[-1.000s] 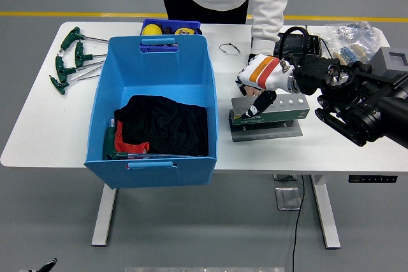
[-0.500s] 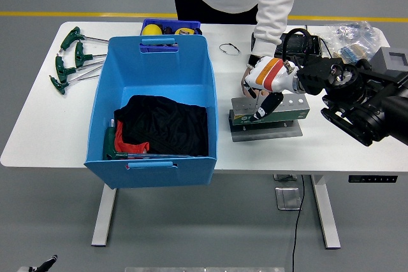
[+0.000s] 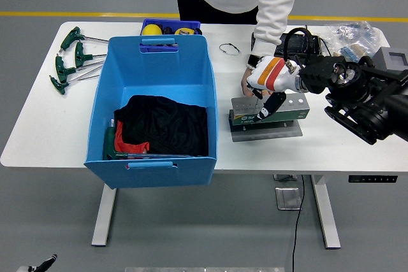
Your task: Lift tool from toolbox,place it in box,lift tool from toolbox,place it in box
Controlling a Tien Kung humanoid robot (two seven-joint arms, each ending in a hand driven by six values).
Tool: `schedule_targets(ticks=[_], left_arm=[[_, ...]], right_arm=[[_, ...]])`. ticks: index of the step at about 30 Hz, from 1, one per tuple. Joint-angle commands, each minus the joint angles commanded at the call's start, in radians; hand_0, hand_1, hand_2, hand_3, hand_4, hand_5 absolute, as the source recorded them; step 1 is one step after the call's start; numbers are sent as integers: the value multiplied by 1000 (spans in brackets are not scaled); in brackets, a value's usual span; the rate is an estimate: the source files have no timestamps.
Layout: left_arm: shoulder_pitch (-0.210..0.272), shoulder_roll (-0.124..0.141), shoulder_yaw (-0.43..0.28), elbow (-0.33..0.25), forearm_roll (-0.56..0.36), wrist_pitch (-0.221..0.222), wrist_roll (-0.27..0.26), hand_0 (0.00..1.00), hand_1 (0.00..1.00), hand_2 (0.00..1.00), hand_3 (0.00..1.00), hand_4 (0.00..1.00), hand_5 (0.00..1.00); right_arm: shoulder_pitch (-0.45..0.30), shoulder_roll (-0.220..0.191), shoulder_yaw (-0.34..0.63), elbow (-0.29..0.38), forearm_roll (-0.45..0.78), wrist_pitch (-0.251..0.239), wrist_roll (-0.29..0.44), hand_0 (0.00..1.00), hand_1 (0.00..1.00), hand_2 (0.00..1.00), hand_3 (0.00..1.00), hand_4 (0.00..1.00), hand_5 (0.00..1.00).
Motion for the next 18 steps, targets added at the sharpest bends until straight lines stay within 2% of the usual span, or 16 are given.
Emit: schedule_targets(ticks=[4, 5, 10, 11, 16, 17, 18], left_arm=[[1, 1, 7, 0, -7, 0, -1, 732, 655, 741, 748, 767, 733], [2, 1, 7, 0, -7, 0, -1, 732, 655, 740, 748, 769, 736], [3, 1, 5, 0, -4, -1, -1, 732, 655, 740, 748, 769, 736], [2, 1, 6, 0, -5, -1, -1, 732, 655, 740, 748, 769, 736], [-1, 3, 15, 0, -10, -3, -1, 732, 655, 740, 748, 769, 736], [-1, 3, 17, 0, -12, -3, -1, 732, 655, 741, 747, 769, 733], [-1, 3, 19, 0, -14, -4, -2, 732, 655, 741, 747, 769, 733]], right_arm=[[-1, -3, 4, 0, -15, 3, 2, 713, 466, 479, 365, 998, 816], [0, -3, 4, 0, -17, 2, 3, 713, 418, 415, 345, 998, 817], [1, -6, 6, 1, -20, -1, 5, 713, 418, 415, 345, 998, 817], [2, -7, 6, 1, -20, -2, 5, 600, 330, 338, 308, 998, 818], [-6, -10, -9, -2, -5, -15, -11, 600, 330, 338, 308, 998, 818], [-7, -10, -11, -3, -3, -16, -14, 352, 269, 286, 255, 998, 818], [-9, -11, -12, -5, -1, -17, -15, 352, 269, 286, 255, 998, 818]])
